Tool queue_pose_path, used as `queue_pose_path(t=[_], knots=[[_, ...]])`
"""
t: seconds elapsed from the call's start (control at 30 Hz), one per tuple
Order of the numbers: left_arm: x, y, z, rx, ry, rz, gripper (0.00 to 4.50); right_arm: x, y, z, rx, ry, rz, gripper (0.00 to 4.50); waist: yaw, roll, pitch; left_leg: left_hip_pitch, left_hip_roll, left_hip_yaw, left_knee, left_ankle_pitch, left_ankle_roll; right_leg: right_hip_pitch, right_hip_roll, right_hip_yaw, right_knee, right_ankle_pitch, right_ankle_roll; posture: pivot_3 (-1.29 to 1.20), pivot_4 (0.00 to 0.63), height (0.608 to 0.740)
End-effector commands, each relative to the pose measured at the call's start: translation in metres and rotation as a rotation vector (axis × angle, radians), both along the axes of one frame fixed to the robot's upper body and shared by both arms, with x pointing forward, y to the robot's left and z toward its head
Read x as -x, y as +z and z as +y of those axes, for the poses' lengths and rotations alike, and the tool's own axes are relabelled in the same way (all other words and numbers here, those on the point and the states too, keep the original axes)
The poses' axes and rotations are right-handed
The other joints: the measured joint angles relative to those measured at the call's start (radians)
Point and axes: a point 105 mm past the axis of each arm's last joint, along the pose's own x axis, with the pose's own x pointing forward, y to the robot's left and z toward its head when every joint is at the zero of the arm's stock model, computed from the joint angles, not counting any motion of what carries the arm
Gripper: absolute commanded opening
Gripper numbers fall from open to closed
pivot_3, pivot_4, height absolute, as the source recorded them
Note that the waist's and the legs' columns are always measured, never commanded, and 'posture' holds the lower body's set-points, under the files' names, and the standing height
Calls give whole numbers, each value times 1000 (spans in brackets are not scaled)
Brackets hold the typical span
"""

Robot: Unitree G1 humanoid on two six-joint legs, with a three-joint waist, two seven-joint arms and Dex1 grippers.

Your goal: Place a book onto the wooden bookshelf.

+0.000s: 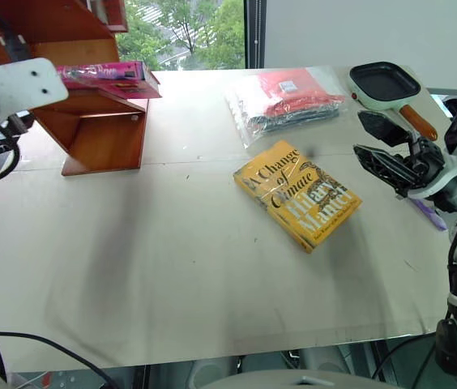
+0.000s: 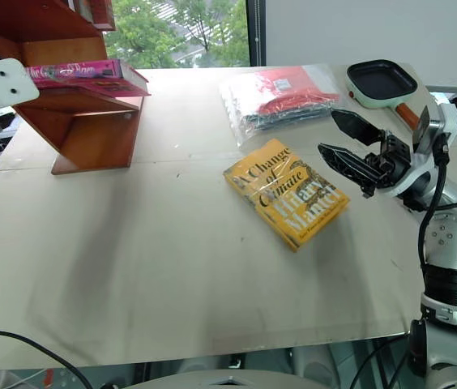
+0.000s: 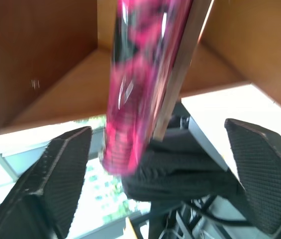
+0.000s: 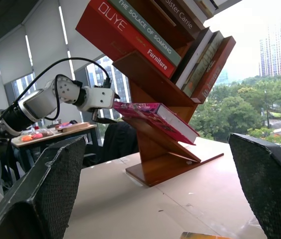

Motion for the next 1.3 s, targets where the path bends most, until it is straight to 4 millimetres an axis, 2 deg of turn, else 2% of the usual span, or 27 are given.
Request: queue_pose_path(t=[0.03, 0.17, 0.23, 0.27, 0.33, 0.37, 0.43, 0.53, 0.6, 0.7, 0.73, 0.83, 0.93, 1.07, 1.17, 1.3], knots=[[10, 35, -14, 11, -71, -205, 4461, 6, 12, -6, -6, -17, -61, 4500, 1, 0, 0, 0, 0, 0, 0, 0, 0, 0, 0, 0, 0, 0, 0, 0, 150, 720], [15, 57, -48, 149, -239, -451, 4461, 6, 1, -8, 43, -29, -40, 4500, 17, -2, -1, -1, 0, -2, 2, 0, 0, 0, -1, -2, 0, 0, 0, 0, 150, 720], [21, 67, -67, 136, -344, -516, 4461, 7, -7, -10, 84, -40, -24, 4500, 19, -3, -2, -2, 0, -2, 3, 0, 0, 0, -1, -1, 0, 0, 0, 0, 150, 720], [23, 69, -77, 132, -396, -542, 4461, 8, -11, -12, 99, -44, -14, 4500, 20, -3, -2, -2, 0, -2, 3, 0, 0, 0, -1, -1, 0, 0, 0, 0, 150, 720], [23, 69, -99, 238, -528, -613, 4461, 10, -19, -15, 119, -57, 3, 4500, 23, -3, -2, -2, 0, -1, 2, 0, 0, 0, -1, -1, -1, 0, 0, 0, 150, 720], [20, 62, -110, 309, -588, -614, 4461, 10, -22, -16, 129, -63, 9, 4500, 24, -2, -3, -1, 0, -1, 2, 0, 0, 0, -1, 0, 0, 0, 0, 0, 150, 720], [12, 44, -134, 557, -720, -637, 4461, 9, -28, -18, 148, -86, 11, 4500, 27, -1, -4, 0, 0, 0, 3, 0, 0, 1, -1, 0, 0, 0, 0, 0, 150, 720], [-2, 8, -165, 863, -825, -593, 4461, 9, -32, -18, 160, -109, 5, 4500, 28, -1, -5, 1, 0, -1, 6, 0, 0, 4, -1, -1, 2, 0, 0, 0, 150, 720], [-10, -8, -179, 1019, -854, -615, 4461, 11, -33, -19, 161, -120, -2, 4500, 27, -2, -6, 2, 0, 0, 6, 0, 0, 4, -1, 0, 2, 1, 1, 0, 150, 720], [-32, -47, -205, 1278, -831, -607, 4461, 15, -30, -25, 163, -161, -18, 4500, 26, -3, -6, 3, 0, 0, 7, 0, 0, 5, -1, 0, 2, 1, 1, 0, 150, 720], [-38, -54, -213, 1339, -830, -606, 4461, 15, -29, -27, 165, -178, -22, 4500, 27, -3, -6, 3, 0, 0, 7, 0, 0, 5, -1, 0, 2, 1, 1, 0, 150, 720], [-60, -70, -230, 1378, -822, -616, 4461, 18, -27, -32, 164, -212, -28, 4500, 28, -3, -6, 3, 0, -1, 7, 0, 0, 5, -1, -1, 2, 1, 1, 0, 150, 720], [-82, -73, -242, 1377, -818, -640, 4461, 23, -27, -33, 170, -241, -40, 4500, 29, -3, -6, 3, -1, -1, 7, 0, 0, 5, -1, -1, 2, 1, 1, 0, 150, 720], [-104, -70, -244, 1381, -797, -695, 3402, 26, -26, -33, 161, -269, -45, 4500, 28, -3, -6, 3, -1, 0, 7, 0, 0, 5, -1, 1, 1, 1, 1, 0, 150, 720], [-114, -59, -240, 1326, -801, -782, 2072, 28, -25, -34, 167, -283, -52, 4500, 27, -3, -6, 3, -1, -1, 6, 0, 0, 5, -1, 0, 1, 1, 1, 0, 150, 720], [-118, -46, -222, 1278, -762, -932, 185, 27, -23, -36, 171, -296, -63, 4500, 26, -3, -6, 3, -1, 0, 6, 0, 0, 5, -1, 0, 1, 1, 1, 0, 150, 720]])
